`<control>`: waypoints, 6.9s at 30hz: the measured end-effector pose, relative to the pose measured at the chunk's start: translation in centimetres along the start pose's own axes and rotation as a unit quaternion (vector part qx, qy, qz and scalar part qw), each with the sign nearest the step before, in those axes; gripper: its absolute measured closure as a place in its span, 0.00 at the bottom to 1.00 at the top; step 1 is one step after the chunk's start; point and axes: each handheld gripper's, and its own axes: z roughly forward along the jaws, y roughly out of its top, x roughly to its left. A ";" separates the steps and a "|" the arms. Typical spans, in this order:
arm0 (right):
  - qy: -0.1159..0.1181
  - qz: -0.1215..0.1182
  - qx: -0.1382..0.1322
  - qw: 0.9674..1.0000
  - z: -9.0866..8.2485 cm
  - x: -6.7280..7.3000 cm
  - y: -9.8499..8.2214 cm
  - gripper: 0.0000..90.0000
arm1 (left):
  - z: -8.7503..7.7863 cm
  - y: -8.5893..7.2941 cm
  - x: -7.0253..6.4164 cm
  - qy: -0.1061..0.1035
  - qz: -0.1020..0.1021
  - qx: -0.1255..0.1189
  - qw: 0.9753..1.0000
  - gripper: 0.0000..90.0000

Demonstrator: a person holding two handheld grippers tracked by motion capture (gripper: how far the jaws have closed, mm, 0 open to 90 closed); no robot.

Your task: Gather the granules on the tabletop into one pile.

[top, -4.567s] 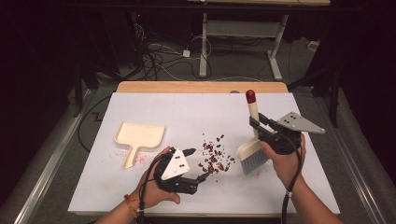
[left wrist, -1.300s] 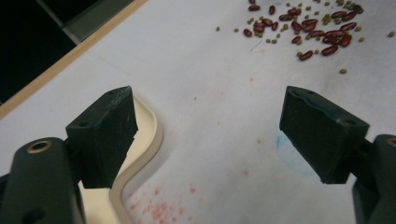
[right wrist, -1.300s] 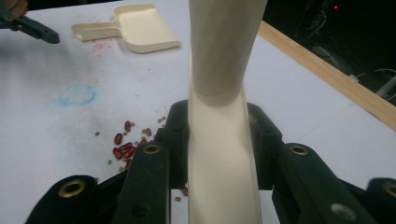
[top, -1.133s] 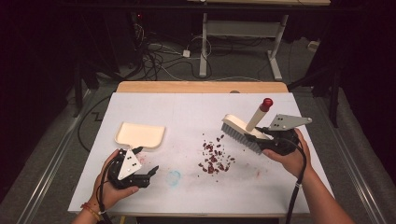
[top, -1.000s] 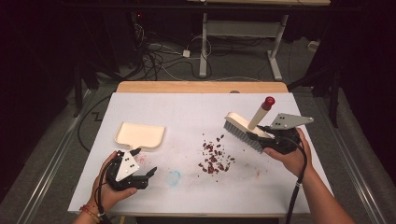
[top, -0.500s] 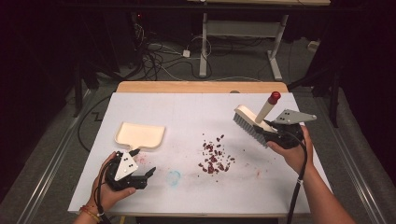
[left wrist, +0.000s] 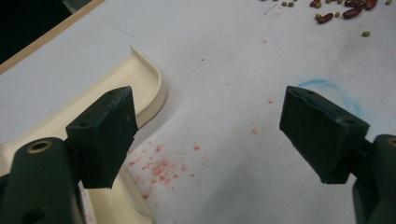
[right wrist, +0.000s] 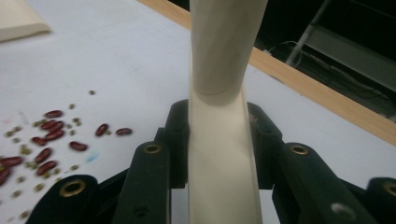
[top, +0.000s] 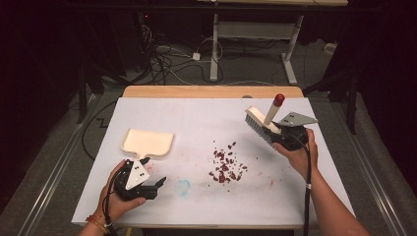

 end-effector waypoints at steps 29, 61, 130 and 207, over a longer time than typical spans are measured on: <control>0.099 -0.134 0.021 0.986 4.2 8.4 0.9 0.75 | 0.3 0.1 -0.6 -0.006 0.018 0.018 1.000 0.20; 0.144 -0.210 -0.028 0.967 6.0 10.0 4.8 0.75 | 0.6 0.2 -0.6 -0.015 0.022 0.020 0.999 0.20; -0.021 -0.048 0.126 0.991 -2.6 6.0 -1.0 0.75 | 0.5 0.7 -1.3 -0.024 0.049 0.029 0.998 0.20; 0.136 0.040 0.054 0.988 -2.2 12.9 -0.2 0.75 | 0.1 0.4 -0.9 -0.016 0.039 0.021 0.999 0.21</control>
